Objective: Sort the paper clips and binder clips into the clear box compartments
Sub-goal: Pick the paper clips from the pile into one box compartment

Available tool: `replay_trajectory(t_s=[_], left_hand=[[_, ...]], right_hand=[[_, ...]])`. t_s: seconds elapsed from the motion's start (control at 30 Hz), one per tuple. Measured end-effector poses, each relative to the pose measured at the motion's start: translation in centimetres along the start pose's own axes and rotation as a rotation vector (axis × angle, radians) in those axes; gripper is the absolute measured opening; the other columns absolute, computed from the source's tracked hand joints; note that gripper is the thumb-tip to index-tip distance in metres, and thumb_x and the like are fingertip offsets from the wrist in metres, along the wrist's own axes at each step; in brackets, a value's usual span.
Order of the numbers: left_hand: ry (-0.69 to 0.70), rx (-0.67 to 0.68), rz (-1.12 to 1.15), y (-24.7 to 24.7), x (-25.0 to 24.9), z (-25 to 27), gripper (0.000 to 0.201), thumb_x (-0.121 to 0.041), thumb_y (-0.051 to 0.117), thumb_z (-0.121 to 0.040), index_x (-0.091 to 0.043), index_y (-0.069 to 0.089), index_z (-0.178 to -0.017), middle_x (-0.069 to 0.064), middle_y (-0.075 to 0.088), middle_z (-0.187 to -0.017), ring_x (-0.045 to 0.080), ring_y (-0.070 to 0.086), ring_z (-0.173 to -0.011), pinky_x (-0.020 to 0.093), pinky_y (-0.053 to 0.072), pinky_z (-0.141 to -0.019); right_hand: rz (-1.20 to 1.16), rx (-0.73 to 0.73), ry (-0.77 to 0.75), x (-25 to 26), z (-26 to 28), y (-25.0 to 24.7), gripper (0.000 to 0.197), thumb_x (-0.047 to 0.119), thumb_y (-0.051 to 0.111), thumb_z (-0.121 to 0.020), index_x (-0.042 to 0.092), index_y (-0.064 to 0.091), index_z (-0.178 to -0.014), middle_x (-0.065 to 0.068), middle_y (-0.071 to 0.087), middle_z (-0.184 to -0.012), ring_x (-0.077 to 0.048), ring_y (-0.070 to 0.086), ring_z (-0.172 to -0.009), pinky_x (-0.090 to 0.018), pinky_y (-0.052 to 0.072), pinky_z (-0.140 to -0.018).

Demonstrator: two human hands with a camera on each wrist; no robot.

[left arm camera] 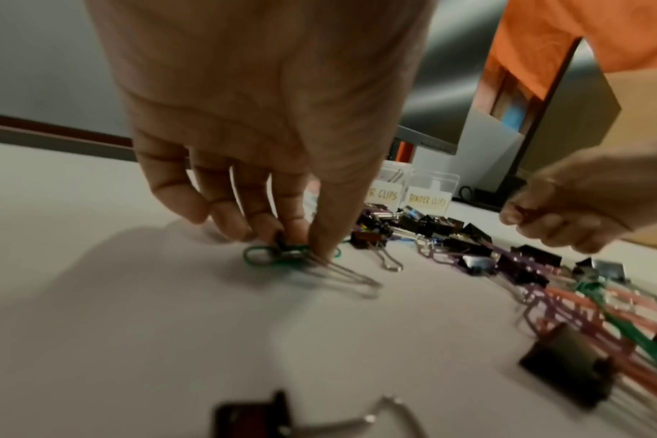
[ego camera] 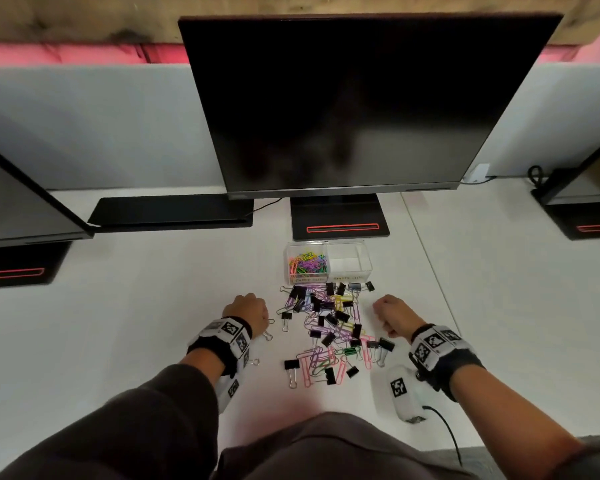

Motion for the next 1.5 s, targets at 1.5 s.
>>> replay_trajectory(t_s=[1.5], left_hand=[[0.090, 0.082, 0.283, -0.7, -3.2, -2.1, 0.025, -0.026, 0.054, -0.092, -0.007, 0.064, -0.104, 0.008, 0.067, -0.113, 0.025, 0.061, -0.102, 0.032, 0.047, -0.088]], right_hand=[[0.786, -0.049, -0.326, 3.0, -2.8, 2.9, 0.020, 0.022, 0.049, -0.091, 0.010, 0.051, -0.108, -0.013, 0.063, -0.113, -0.029, 0.059, -0.103, -0.035, 0.046, -0.083]])
Point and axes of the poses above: each hand's wrist, its own z-axis away from the middle knuckle, its own y-axis out of the palm, x = y × z, the point moved 3 cm from there along -z, towards the middle knuckle
